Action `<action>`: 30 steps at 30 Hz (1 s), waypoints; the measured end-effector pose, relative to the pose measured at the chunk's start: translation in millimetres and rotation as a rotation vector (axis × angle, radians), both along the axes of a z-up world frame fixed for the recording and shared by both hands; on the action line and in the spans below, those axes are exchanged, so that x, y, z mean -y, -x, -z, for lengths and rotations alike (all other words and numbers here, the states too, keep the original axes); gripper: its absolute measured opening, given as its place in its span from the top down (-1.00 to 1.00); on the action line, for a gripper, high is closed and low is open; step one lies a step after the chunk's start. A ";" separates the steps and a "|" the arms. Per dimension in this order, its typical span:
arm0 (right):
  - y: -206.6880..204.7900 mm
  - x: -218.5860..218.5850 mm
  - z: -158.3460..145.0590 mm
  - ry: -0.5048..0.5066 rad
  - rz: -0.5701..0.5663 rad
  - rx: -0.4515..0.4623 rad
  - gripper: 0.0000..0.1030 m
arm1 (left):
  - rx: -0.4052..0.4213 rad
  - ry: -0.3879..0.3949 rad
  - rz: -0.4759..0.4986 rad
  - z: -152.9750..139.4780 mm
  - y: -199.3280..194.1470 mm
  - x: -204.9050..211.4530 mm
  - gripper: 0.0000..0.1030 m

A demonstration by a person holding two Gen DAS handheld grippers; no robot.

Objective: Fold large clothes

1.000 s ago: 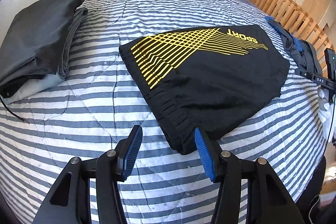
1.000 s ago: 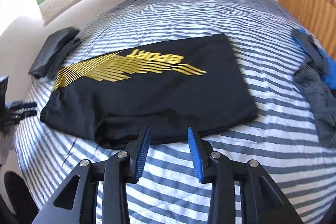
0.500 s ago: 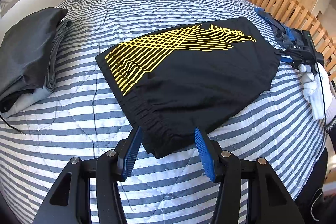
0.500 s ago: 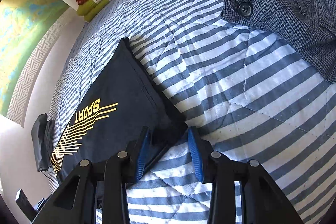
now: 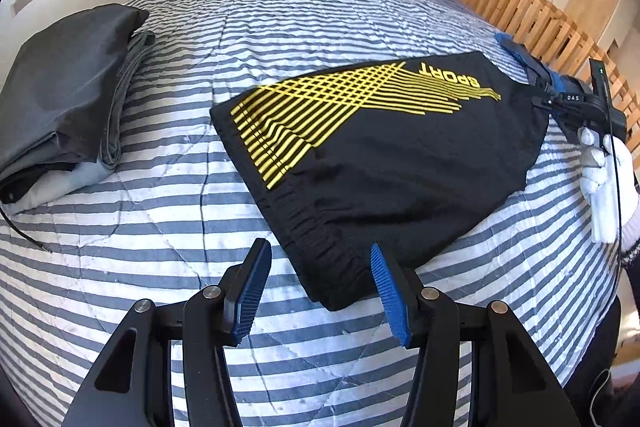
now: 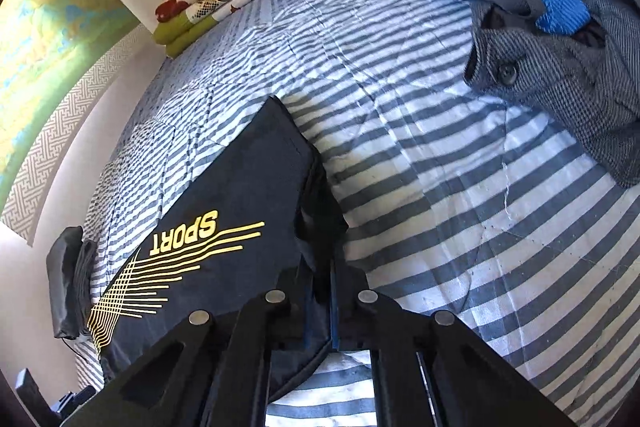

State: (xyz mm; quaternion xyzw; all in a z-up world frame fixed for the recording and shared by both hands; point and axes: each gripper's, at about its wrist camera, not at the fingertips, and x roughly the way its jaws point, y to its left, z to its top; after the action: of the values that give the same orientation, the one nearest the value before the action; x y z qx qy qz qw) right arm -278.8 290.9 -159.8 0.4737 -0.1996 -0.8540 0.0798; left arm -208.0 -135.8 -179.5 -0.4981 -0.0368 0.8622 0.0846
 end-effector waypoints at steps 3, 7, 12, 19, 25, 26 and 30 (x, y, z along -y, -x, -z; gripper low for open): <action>-4.1 37.3 -30.2 -0.064 -0.060 -0.071 0.89 | -0.057 -0.109 -0.084 -4.1 -0.9 24.0 -0.08; -13.2 116.2 -66.8 -0.085 -0.202 -0.137 0.89 | -0.066 -0.175 -0.174 0.4 -4.9 54.8 -0.08; -54.4 247.9 -79.1 -0.039 -0.464 -0.172 0.89 | -0.119 -0.077 -0.207 -9.6 -13.5 79.2 -0.08; -123.5 362.6 -13.0 -0.136 -0.722 -0.104 0.89 | -0.100 -0.082 -0.219 1.5 -22.0 105.0 -0.08; -130.0 353.0 4.5 -0.136 -0.704 -0.088 0.89 | -0.100 -0.104 -0.225 1.9 -24.7 113.7 -0.08; -131.5 351.6 2.4 -0.133 -0.706 -0.095 0.89 | -0.103 -0.105 -0.223 0.7 -25.1 113.0 -0.08; -142.5 343.2 -15.9 -0.070 -0.729 -0.118 0.89 | -0.114 -0.110 -0.210 -3.5 -25.7 106.8 -0.08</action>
State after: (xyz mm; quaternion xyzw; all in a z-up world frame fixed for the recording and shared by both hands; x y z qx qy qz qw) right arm -136.3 -52.3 -144.0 0.4662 0.0166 -0.8016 0.3739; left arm -182.3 -242.6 -176.0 -0.4365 -0.1311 0.8898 0.0230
